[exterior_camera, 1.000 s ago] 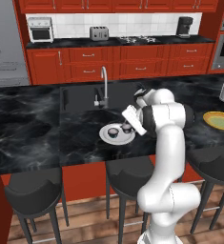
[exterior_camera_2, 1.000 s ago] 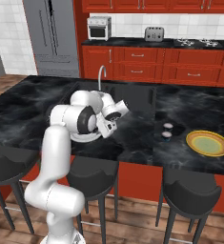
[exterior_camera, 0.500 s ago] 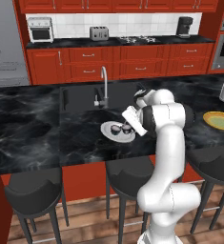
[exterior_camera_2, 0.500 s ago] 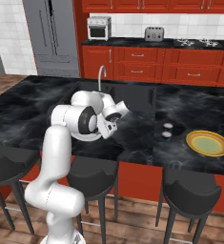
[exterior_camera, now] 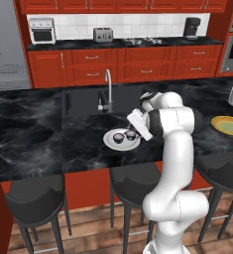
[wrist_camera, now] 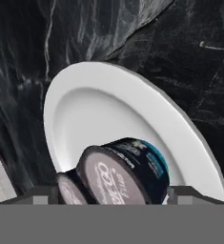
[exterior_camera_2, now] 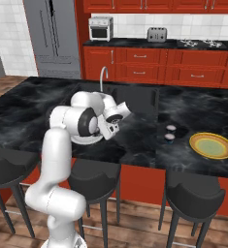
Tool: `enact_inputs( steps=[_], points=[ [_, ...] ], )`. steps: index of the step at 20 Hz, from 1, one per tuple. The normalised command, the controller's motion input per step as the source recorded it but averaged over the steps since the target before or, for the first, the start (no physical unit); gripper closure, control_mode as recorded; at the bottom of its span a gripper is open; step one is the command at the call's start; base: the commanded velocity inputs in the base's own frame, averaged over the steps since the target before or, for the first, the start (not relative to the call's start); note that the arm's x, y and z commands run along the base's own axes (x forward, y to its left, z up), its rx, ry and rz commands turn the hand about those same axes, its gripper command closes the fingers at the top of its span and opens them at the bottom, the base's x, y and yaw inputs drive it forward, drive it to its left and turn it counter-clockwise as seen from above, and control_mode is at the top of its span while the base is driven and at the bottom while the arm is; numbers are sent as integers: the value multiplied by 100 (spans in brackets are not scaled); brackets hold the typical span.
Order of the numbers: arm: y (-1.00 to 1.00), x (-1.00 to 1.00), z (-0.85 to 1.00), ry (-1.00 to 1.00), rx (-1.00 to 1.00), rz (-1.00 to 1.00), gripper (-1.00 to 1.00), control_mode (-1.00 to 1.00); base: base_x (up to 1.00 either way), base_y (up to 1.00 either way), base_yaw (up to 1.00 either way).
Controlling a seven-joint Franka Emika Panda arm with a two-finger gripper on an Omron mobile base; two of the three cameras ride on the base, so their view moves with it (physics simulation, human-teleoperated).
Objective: Place two yogurt containers on each plate.
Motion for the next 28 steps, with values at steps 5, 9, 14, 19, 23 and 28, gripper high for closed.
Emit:
enact_inputs(
  steps=[5, 9, 14, 19, 23, 28],
  points=[
    [0, -10, 14, 0, 0, 0, -100, -100, 0, 0, 0],
    [0, -22, 53, 0, -5, 0, -100, -100, 0, 0, 0],
    [36, -48, 70, -6, -21, -1, -100, -100, 0, 0, 0],
    [41, -81, 75, -13, -30, 1, -100, -100, 0, 0, 0],
    [35, -100, 86, -1, -32, 9, -100, -100, 0, 0, 0],
    [25, -100, 78, -8, -28, 9, -100, -100, 0, 0, 0]
  ],
)
